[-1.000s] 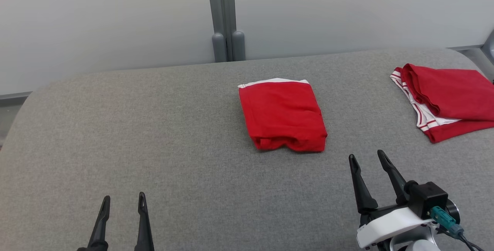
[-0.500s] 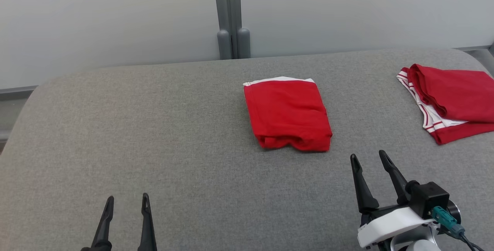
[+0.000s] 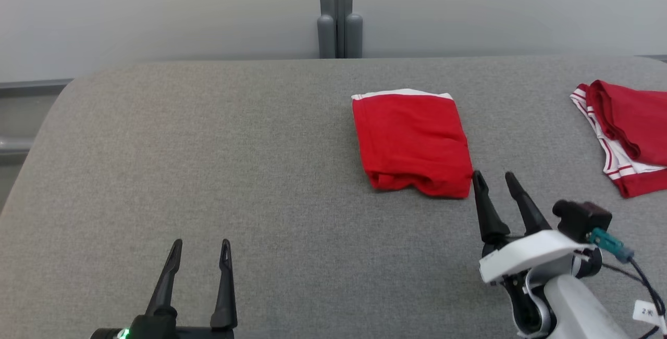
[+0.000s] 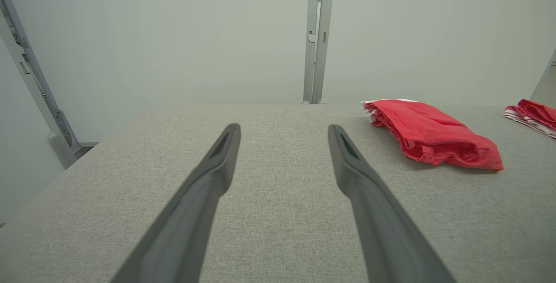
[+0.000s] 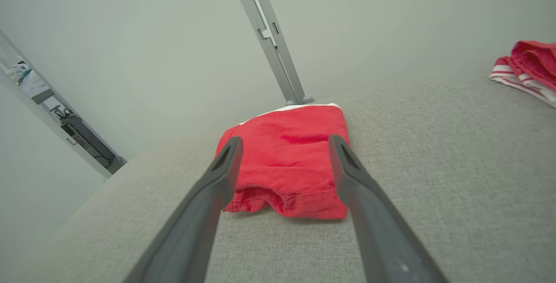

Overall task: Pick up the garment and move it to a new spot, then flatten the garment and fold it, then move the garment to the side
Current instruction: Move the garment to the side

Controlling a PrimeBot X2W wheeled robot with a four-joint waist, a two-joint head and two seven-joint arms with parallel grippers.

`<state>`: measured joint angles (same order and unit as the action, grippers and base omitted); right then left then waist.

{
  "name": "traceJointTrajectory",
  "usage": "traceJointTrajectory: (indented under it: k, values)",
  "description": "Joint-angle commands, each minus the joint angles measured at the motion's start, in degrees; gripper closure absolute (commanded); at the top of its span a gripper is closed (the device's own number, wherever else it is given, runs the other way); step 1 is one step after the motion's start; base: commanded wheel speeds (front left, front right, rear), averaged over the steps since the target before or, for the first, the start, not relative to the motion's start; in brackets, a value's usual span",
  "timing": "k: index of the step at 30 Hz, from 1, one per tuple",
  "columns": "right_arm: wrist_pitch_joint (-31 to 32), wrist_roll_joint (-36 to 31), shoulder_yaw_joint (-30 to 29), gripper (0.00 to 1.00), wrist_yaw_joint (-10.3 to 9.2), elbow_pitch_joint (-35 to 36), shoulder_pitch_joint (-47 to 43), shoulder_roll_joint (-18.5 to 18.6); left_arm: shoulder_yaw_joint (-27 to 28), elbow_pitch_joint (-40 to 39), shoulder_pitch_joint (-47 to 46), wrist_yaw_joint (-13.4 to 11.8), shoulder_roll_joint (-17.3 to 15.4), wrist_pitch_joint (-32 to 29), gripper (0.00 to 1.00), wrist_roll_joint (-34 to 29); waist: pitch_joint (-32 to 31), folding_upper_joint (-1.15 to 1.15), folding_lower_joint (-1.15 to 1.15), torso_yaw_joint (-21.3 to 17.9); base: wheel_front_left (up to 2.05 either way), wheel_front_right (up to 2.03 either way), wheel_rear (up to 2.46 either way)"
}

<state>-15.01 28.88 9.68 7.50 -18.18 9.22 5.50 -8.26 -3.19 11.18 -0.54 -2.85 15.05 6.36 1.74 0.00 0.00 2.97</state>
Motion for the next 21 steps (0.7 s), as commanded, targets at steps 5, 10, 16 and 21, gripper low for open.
traceJointTrajectory:
  k: [5, 10, 16, 21]
  values:
    - [1.3, 11.4, 5.3, 0.00, -0.03, -8.9, 11.4, 7.6, -2.6, -1.0, -3.8, -0.2, -0.1, 0.1, 0.00, -0.8, 7.1, 0.00, 0.00, 4.5, 0.00, 0.00, 0.00]
    - [9.4, 22.8, 9.0, 0.00, -0.02, -12.8, 19.3, 15.1, -4.7, -1.1, -6.5, -0.9, -0.1, 0.1, 0.00, -0.1, 11.4, 0.00, 0.00, 7.2, 0.00, 0.00, 0.00]
    - [19.1, 32.7, 10.9, 0.00, -0.02, -16.1, 24.5, 21.1, -6.9, -0.9, -8.8, -1.5, -0.1, 0.1, 0.00, 0.9, 14.6, 0.00, 0.00, 9.4, 0.00, 0.00, 0.00]
    - [21.2, 35.8, 12.8, 0.00, -0.02, -18.3, 26.7, 22.6, -8.0, -0.7, -10.3, -1.8, -0.1, 0.1, 0.00, 1.5, 16.3, 0.00, 0.00, 10.5, 0.00, 0.00, 0.00]
